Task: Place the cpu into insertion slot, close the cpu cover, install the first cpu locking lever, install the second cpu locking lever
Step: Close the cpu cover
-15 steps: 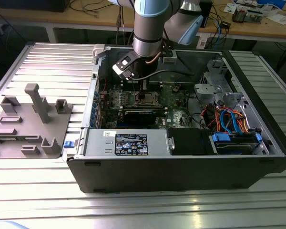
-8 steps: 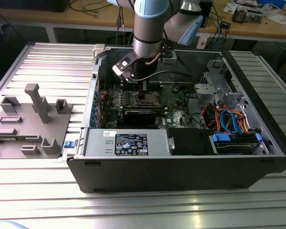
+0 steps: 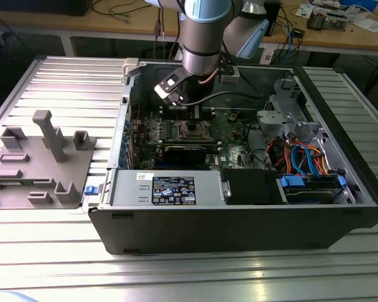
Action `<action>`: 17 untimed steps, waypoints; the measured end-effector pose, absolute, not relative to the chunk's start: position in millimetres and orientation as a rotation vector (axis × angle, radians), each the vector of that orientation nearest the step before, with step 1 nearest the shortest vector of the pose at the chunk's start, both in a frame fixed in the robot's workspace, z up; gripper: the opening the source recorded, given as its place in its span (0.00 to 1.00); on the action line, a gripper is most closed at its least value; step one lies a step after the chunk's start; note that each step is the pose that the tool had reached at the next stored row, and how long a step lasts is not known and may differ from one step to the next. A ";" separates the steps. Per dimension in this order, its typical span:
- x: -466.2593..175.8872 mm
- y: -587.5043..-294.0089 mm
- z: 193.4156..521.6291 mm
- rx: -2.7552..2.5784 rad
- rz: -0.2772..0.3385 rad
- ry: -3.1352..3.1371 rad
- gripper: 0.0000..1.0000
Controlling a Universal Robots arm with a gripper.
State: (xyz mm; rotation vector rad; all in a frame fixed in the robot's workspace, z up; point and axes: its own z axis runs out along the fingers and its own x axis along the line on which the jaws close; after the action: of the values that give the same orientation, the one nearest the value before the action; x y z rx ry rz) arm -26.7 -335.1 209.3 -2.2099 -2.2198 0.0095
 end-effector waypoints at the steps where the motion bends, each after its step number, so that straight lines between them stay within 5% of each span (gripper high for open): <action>1: -26.2 -335.1 209.3 -2.210 0.009 -2.220 0.11; 17: -15.7 -335.1 209.7 -2.209 0.011 -2.219 0.11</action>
State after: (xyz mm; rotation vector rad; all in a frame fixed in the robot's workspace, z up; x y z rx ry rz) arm -15.7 -335.1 209.7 -2.2090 -2.2188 0.0111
